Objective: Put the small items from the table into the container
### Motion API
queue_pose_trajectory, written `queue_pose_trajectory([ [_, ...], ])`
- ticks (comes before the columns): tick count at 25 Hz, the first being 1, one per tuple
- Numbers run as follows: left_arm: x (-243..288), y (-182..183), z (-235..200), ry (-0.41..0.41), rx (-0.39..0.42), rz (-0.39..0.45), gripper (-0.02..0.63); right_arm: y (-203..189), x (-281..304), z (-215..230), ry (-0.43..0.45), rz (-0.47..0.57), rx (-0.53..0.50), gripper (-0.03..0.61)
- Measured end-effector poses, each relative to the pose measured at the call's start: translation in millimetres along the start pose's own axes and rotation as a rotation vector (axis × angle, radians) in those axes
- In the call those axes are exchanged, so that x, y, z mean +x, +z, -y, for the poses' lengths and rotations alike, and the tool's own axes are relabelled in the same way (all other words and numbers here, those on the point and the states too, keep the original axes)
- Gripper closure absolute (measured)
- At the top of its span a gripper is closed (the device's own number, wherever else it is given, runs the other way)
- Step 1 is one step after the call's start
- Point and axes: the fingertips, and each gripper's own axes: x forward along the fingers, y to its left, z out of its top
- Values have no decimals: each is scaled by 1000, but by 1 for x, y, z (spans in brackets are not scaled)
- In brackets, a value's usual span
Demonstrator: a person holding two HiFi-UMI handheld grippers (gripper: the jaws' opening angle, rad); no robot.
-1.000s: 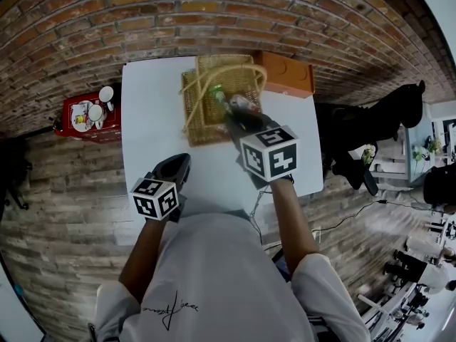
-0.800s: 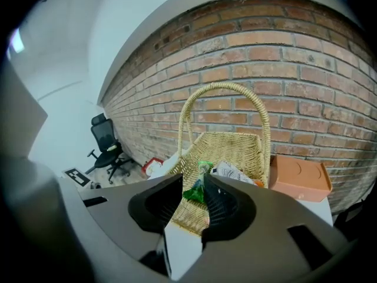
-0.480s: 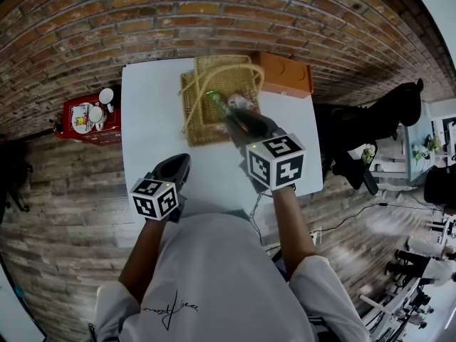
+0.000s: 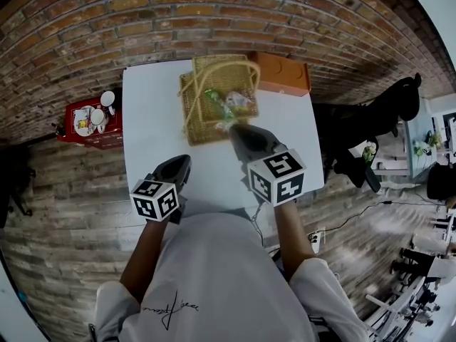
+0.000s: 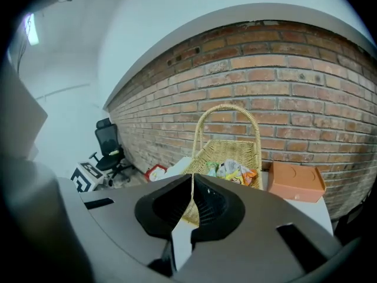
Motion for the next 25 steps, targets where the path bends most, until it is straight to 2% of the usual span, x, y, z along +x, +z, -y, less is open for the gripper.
queue_pose_trajectory([
  [11, -9, -1, 13, -22, 49, -9, 604, -29, -19, -15, -7, 11, 52, 557],
  [25, -29, 9, 38, -65, 90, 0, 604, -85, -34, -36, -66, -18, 137, 557],
])
